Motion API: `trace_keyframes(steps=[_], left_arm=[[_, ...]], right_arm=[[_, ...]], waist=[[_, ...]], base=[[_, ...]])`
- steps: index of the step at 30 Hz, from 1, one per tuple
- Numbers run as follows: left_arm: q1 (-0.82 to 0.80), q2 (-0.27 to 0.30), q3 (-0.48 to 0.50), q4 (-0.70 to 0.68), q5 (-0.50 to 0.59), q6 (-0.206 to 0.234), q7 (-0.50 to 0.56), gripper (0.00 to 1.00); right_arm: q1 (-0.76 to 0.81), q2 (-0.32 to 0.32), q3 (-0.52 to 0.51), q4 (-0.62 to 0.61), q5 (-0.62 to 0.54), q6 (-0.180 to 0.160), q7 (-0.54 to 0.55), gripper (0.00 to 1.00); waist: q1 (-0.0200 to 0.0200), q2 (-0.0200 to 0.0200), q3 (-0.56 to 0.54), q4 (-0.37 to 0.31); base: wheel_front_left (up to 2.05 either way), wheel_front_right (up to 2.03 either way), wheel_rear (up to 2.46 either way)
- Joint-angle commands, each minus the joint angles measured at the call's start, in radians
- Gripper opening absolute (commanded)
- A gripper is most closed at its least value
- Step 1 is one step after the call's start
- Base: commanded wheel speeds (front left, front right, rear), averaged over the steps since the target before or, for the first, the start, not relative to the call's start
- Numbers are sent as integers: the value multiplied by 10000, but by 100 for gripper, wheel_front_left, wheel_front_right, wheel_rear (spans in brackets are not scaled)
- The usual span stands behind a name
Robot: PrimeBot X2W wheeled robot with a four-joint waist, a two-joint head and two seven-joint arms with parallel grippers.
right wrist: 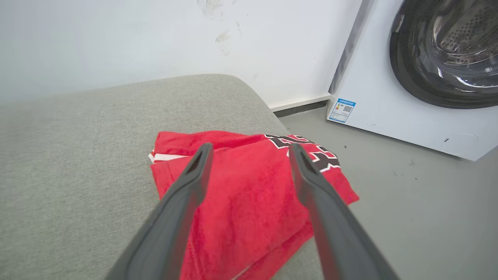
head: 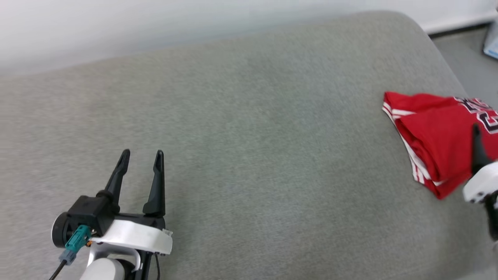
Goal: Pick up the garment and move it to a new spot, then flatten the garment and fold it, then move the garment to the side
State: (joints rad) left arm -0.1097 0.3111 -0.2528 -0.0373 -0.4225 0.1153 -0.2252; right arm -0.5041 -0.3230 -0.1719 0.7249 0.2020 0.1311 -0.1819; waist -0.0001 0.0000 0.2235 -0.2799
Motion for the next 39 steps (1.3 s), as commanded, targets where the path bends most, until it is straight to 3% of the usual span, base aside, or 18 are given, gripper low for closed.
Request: trace_keyframes(steps=[1, 7, 15, 26, 39], left_arm=[[160, -17, 61, 87, -63, 50, -74, 100], [466, -117, 401, 424, -223, 228, -243, 100], [695, -46, 865, 661, -337, 241, -347, 100], [1332, -196, 830, 939, -345, 97, -392, 100], [1796, -231, 743, 1527, -394, -107, -406, 100]], right_arm=[[467, 261, 77, -500, -48, -8, 154, 100], [2162, 1260, 496, -3300, 76, -8, 902, 100], [3217, 1857, 1142, -5464, 149, -9, 1424, 100], [4798, 2371, 1291, -7491, -386, -8, 1907, 100], [5749, 2565, 1375, -8632, -835, -8, 2437, 100]], waist=[[1, 0, -488, 520], [1, 0, -851, 1321], [1, 0, -1148, 1987], [1, 0, -1866, 2022], [1, 0, -2523, 2010]], base=[[0, 0, 0], [0, 0, 0], [0, 0, 0], [0, 0, 0], [0, 0, 0]])
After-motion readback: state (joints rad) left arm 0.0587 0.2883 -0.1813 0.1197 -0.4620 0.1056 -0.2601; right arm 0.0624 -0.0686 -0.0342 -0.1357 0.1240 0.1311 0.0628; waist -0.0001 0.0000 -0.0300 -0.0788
